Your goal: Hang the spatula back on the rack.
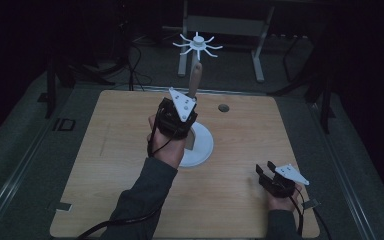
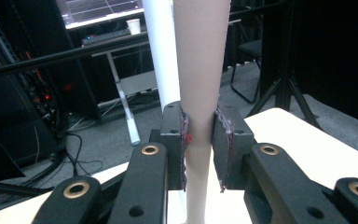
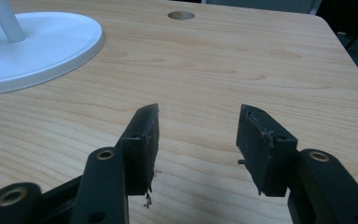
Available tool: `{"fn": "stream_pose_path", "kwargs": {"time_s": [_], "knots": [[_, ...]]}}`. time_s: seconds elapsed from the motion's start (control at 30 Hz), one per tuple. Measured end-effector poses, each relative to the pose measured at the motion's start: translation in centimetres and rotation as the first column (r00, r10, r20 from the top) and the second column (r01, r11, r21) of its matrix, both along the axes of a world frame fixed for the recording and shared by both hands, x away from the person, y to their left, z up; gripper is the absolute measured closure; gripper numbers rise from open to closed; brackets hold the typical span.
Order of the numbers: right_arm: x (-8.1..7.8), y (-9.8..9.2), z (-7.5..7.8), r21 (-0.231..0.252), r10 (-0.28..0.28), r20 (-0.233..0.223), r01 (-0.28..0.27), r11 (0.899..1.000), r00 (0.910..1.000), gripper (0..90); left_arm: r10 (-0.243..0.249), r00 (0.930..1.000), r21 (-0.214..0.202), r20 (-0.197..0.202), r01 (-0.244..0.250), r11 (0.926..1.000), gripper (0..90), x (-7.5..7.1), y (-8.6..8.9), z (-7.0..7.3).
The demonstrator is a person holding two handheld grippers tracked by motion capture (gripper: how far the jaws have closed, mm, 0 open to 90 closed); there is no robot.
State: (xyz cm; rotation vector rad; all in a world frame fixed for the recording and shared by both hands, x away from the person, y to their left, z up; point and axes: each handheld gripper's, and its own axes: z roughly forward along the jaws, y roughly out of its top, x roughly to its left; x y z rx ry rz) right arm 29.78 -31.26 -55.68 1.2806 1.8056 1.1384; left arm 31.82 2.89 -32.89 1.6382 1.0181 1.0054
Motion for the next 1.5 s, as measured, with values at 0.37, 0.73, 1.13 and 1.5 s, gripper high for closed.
{"fn": "stream_pose_path", "kwargs": {"time_s": [0.37, 0.73, 1.13, 1.5], "knots": [[0.0, 0.0, 0.0, 0.002, -0.001, 0.001, 0.001, 1.0, 1.0, 48.5, 0.018, 0.9998, 0.014, 0.012, -0.018, 0.9997, 75.5, 0.2, -0.1, 0.6], [0.0, 0.0, 0.0, 0.001, -0.001, 0.002, 0.001, 1.0, 1.0, 48.5, 0.054, 0.9985, 0.029, 0.013, -0.054, 0.9981, 75.5, 0.8, -0.4, 0.9], [0.0, -0.1, 0.0, 0.002, -0.001, 0.002, 0.001, 1.0, 1.0, 48.5, 0.078, 0.9969, 0.049, 0.012, -0.079, 0.9957, 75.4, 1.6, -0.7, 0.7], [0.0, -0.1, 0.0, 0.004, 0.002, 0.004, -0.002, 1.0, 1.0, 48.5, 0.09, 0.9957, 0.043, 0.02, -0.091, 0.9949, 75.3, 1.9, -0.9, 0.6]]}}
